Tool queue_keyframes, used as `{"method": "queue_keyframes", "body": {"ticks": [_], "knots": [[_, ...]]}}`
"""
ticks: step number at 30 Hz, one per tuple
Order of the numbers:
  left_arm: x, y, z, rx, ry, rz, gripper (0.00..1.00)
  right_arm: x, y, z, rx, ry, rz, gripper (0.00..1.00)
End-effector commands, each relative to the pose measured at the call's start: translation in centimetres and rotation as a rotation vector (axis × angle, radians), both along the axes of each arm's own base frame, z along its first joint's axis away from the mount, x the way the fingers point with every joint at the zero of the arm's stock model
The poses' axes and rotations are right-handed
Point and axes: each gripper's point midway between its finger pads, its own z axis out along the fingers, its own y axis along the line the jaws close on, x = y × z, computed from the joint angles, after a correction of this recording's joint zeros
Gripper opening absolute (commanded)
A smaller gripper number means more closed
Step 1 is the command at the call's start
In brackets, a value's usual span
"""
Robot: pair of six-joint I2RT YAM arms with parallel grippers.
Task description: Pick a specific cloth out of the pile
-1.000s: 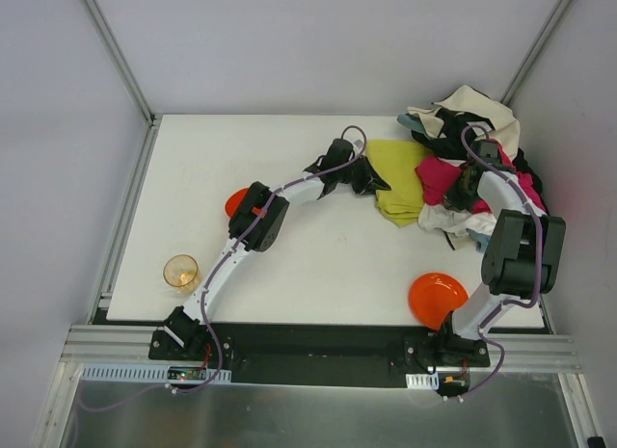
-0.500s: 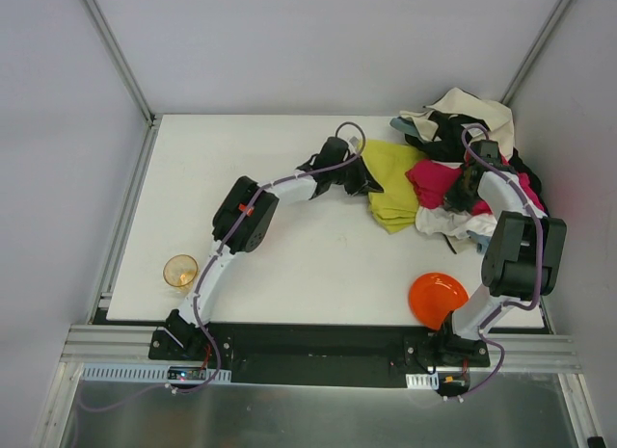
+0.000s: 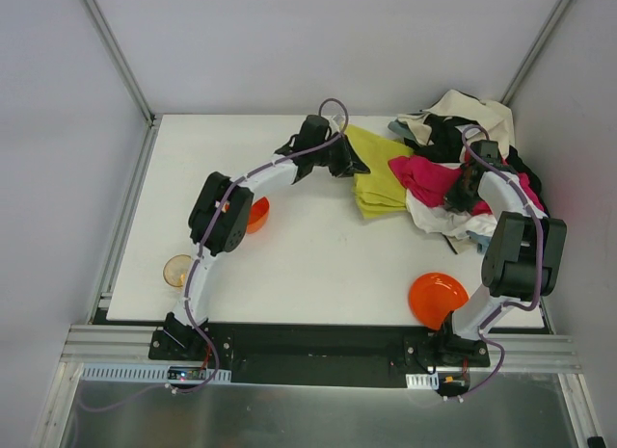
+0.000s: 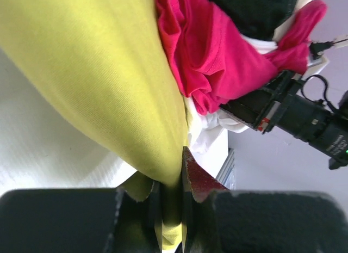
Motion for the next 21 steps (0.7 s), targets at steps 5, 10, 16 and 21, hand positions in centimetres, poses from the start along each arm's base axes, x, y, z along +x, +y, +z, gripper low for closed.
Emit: {"method": "queue_keyframes", "body": {"ticks": [5,10,16,21], "knots": [[1.7,4.8,15.1,-0.142,-0.301,0.030,0.00,0.0,-1.9,1.9,-0.066,-0.040,-0.043,0.01],[1.7,7.4,18.2,-0.157,-0.350,0.023,0.00,-0.1,-2.0,1.8,-0.069,-0.039,-0.040,0.01],[2.2,10.5,22.0,-0.199,-0.390,0.000,0.00,-0.4,-2.0,1.9,-0.077,-0.041,-0.039,0.01],[2.4,13.2,25.3,-0.205,-0.449,0.020,0.00,-0.7,-1.9,1.8,-0.074,-0.041,-0.035,0.01]]}}
